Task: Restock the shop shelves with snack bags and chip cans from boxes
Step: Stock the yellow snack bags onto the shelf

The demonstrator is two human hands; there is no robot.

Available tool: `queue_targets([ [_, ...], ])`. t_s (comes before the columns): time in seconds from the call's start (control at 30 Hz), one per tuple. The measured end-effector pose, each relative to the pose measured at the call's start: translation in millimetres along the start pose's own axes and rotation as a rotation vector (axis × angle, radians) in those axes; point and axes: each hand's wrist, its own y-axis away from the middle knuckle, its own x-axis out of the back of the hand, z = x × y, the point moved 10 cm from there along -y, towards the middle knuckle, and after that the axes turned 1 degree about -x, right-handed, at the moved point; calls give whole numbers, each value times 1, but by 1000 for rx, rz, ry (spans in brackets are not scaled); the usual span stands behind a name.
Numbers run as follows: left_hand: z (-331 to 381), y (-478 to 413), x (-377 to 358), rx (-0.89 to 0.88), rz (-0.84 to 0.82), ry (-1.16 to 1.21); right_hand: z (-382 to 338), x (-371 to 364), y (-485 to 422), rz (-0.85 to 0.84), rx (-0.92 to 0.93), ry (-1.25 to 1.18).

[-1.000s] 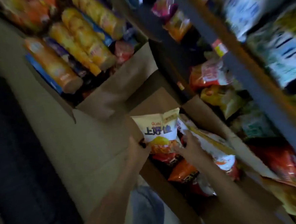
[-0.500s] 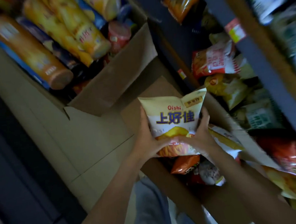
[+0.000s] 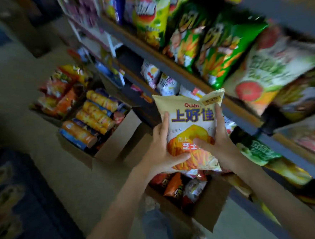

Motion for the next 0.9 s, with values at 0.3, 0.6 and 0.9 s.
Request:
queue_targets([
  [0.3, 216, 5, -34, -199, -218, 329, -165, 150, 149, 211, 272, -90],
  [0.6, 365, -3, -87, -477, -365, 201, -239, 259, 284, 858, 449, 393],
  [0.9, 462, 8, -186, -794, -512, -24, -207, 321, 339, 1006, 343, 462],
])
